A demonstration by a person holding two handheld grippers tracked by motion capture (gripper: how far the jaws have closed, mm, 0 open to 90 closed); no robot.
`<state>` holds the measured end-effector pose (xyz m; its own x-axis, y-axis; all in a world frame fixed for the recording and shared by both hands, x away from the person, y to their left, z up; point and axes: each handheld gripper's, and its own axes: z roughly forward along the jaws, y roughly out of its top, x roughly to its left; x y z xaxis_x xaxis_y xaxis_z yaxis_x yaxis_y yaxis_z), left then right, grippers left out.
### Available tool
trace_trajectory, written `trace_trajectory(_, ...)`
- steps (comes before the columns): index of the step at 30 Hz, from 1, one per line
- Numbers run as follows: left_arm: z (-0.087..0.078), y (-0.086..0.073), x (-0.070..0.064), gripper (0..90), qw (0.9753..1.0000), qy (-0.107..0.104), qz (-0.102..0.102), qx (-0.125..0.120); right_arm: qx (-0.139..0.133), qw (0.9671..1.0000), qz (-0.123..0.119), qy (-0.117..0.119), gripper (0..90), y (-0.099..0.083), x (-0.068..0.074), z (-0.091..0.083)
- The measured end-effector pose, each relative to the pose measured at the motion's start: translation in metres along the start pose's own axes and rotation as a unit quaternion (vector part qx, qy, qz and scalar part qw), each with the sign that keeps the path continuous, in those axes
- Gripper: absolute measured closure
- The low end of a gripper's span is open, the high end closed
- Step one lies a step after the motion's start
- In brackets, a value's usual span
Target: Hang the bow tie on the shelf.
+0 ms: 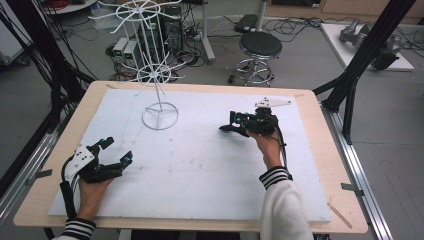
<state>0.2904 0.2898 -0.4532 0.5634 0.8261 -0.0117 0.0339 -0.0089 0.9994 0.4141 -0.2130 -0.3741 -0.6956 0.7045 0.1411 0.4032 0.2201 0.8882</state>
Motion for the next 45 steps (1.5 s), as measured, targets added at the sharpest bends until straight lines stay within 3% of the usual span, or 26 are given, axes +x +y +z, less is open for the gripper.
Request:
trace_trajectory(8,0.000,0.000,0.000,11.7,1.0000,0.000,0.000,0.000,-0.038,0.9992,0.014,0.004,81.0,0.004,0.004,-0.005)
trace_trajectory(11,0.000,0.000,0.000,11.7,1.0000,0.000,0.000,0.000,-0.068,0.9974,0.025,0.000,81.0,0.009,0.006,-0.008)
trace_trajectory(16,0.000,0.000,0.000,11.7,1.0000,0.000,0.000,0.000,-0.093,0.9955,0.020,0.001,81.0,0.016,0.013,-0.008)
trace_trajectory(32,0.000,0.000,0.000,11.7,1.0000,0.000,0.000,-0.001,-0.128,0.9918,0.003,-0.006,80.7,0.041,0.038,0.000)
trace_trajectory(45,0.000,0.000,0.000,11.7,1.0000,0.001,-0.003,-0.002,-0.135,0.9904,-0.012,0.026,80.6,0.056,0.063,0.018)
